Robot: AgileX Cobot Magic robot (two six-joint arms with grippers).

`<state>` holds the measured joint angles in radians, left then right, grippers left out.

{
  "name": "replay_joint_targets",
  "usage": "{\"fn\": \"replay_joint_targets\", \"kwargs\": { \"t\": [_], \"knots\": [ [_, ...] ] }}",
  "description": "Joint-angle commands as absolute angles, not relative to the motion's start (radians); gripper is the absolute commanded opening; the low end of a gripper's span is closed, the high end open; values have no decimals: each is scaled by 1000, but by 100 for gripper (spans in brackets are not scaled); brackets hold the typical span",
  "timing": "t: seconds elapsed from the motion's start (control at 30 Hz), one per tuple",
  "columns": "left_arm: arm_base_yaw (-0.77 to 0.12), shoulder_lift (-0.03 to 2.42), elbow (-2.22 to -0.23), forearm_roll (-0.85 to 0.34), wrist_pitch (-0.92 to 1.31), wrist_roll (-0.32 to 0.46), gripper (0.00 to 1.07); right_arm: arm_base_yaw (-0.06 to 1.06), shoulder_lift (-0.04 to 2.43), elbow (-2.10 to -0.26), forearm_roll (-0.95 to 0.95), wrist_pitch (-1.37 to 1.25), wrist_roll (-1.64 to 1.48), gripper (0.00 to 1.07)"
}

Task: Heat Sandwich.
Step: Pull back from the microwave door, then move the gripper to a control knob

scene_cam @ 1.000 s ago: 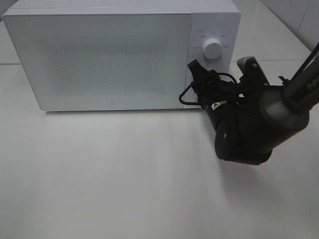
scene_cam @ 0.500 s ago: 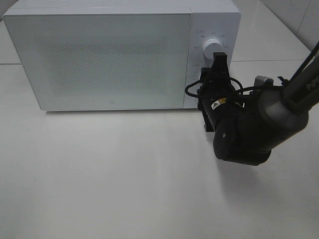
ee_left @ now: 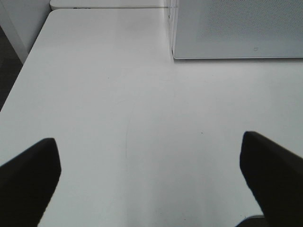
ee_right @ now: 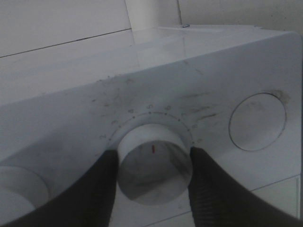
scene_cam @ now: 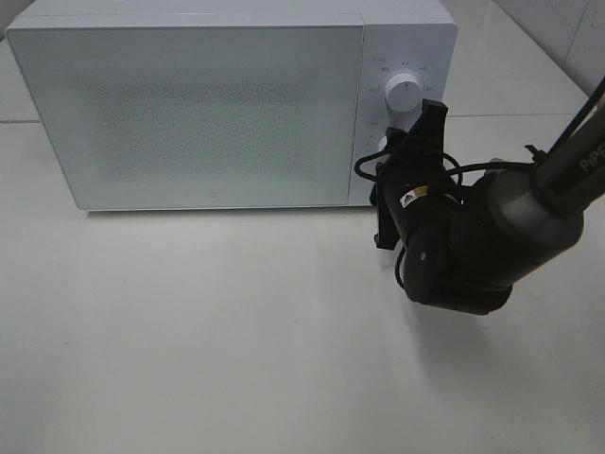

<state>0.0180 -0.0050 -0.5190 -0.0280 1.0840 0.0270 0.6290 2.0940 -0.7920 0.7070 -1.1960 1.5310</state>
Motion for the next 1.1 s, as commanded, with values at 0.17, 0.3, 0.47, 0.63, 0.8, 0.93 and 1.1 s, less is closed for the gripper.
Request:
{"fn": "replay_joint_targets", "kwargs": {
  "t": [0.17,0.3,0.47,0.63,0.8,0.93,1.1],
  "knots": [
    [20,-28,-517,-37,1069,25,98,617,2085,-812,720,-1362,1530,23],
    [20,-28,-517,-37,1069,25,98,617,2085,-812,694,-1362,1530,31],
    [20,-28,-517,-37,1069,25,98,617,2085,-812,687,-1363,1522,39],
    [20,-28,-517,-37,1069,25,98,617,2085,-812,669,-1363,1485,64],
    [20,-28,-517,-37,1069,25,98,617,2085,-812,668,-1362,1467,77],
    [20,-28,-517,-37,1069,25,98,617,2085,-811,636,-1361,1466,80],
    [20,-28,-517,-37,1069,25,98,617,2082,-799,626,-1363,1465,76]
  ]
}}
